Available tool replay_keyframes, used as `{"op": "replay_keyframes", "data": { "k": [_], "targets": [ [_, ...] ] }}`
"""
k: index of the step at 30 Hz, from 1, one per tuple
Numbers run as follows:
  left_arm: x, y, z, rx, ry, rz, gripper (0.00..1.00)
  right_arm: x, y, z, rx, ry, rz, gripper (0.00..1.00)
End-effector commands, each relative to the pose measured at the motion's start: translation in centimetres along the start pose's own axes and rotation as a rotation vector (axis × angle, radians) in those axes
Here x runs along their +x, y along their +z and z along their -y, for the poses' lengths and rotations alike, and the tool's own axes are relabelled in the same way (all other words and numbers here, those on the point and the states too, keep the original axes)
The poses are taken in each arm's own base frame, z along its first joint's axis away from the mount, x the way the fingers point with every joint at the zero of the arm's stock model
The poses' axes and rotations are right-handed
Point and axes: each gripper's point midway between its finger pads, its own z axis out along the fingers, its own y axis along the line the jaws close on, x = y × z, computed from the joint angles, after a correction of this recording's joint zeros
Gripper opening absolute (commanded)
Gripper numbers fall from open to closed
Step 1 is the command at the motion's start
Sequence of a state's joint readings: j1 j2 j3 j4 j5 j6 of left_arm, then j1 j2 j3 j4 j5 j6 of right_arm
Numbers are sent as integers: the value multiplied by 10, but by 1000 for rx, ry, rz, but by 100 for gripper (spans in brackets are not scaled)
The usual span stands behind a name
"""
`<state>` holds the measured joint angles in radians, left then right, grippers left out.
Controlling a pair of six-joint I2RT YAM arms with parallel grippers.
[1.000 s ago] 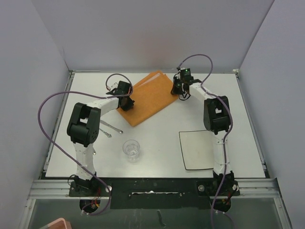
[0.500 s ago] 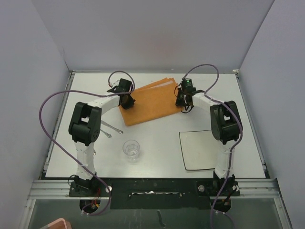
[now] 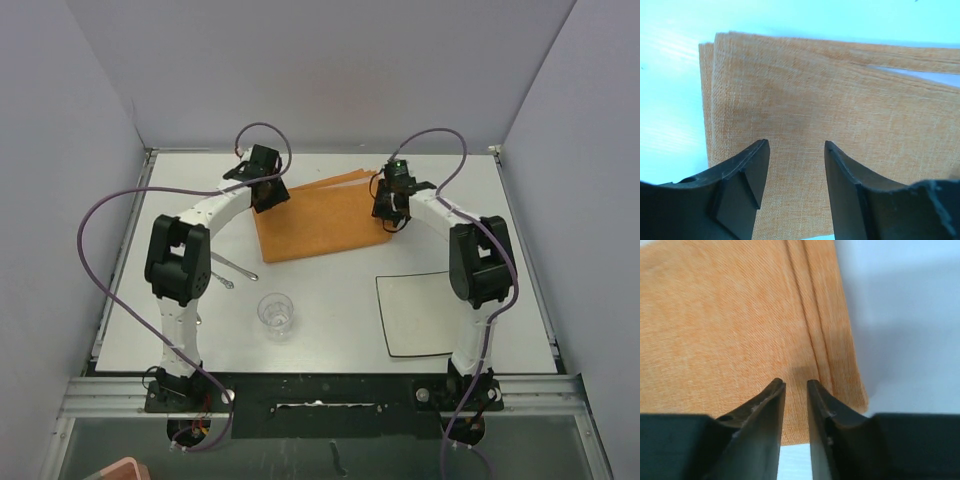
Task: Set the dinner table for one person
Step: Flatten out the napkin at the center of the board.
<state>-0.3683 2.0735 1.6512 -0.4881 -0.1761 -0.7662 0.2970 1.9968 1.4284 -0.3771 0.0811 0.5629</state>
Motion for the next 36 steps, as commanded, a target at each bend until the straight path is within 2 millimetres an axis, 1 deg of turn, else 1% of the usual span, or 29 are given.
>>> {"op": "replay_keyframes", "data": {
  "k": [1,2,3,4,6,8,12,16,20,27,33,36],
  "targets": [
    [-46,-51,25,36,131,141,47,-72,-28,-30,-101,-95,154,46],
    [-49,-55,25,34,137,154,47,-81,-31,-34,-112,-107,174,62],
    [-50,-59,23,30,138,164,47,-87,-32,-36,-118,-114,190,69],
    [-51,-61,22,29,139,168,47,-96,-33,-40,-128,-120,205,70],
    [-49,-60,19,22,143,164,47,-100,-23,-40,-125,-125,193,71],
    [-45,-58,15,7,153,157,47,-102,-9,-34,-117,-115,167,71],
    [-36,-51,-1,-57,161,147,47,-96,14,-32,-128,-109,119,72],
    [-27,-43,-16,-105,181,134,48,-92,25,-30,-130,-111,103,72],
    [-27,-38,-23,-130,189,142,49,-88,29,-31,-138,-112,92,72],
    [-44,-40,-26,-166,218,187,49,-80,34,-21,-123,-115,71,71],
    [-52,-28,-34,-170,216,198,49,-83,33,-17,-121,-108,78,71],
    [-57,-20,-34,-167,221,203,49,-84,32,-16,-120,-107,79,71]
  ]
}}
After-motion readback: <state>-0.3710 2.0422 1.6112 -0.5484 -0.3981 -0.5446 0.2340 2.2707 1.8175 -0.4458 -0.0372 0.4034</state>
